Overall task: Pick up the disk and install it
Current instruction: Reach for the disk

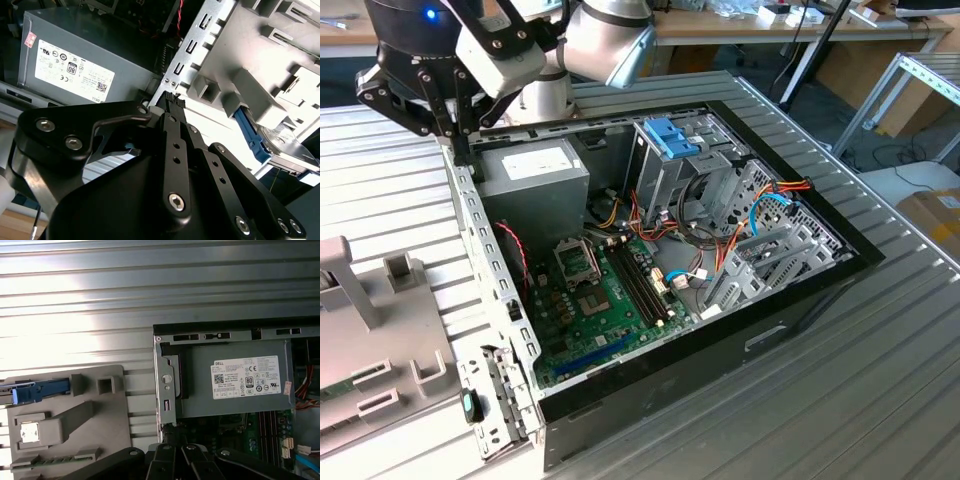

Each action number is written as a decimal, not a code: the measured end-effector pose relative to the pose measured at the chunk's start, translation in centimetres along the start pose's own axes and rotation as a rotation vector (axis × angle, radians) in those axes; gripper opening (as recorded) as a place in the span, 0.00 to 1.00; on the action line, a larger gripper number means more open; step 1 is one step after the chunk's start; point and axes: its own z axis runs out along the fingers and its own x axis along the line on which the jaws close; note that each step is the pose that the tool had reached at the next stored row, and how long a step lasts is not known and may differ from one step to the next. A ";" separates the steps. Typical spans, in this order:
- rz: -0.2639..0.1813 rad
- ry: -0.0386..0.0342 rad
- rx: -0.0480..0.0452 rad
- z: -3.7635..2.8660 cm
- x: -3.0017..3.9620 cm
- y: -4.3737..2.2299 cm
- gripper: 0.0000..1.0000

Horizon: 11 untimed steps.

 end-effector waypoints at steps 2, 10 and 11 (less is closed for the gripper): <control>0.000 0.0000 0.0000 -0.01 0.11 -0.01 0.11; 0.000 0.0000 -0.0001 -0.04 1.36 -0.10 0.11; 0.000 0.0000 0.0000 -0.04 1.62 -0.12 0.11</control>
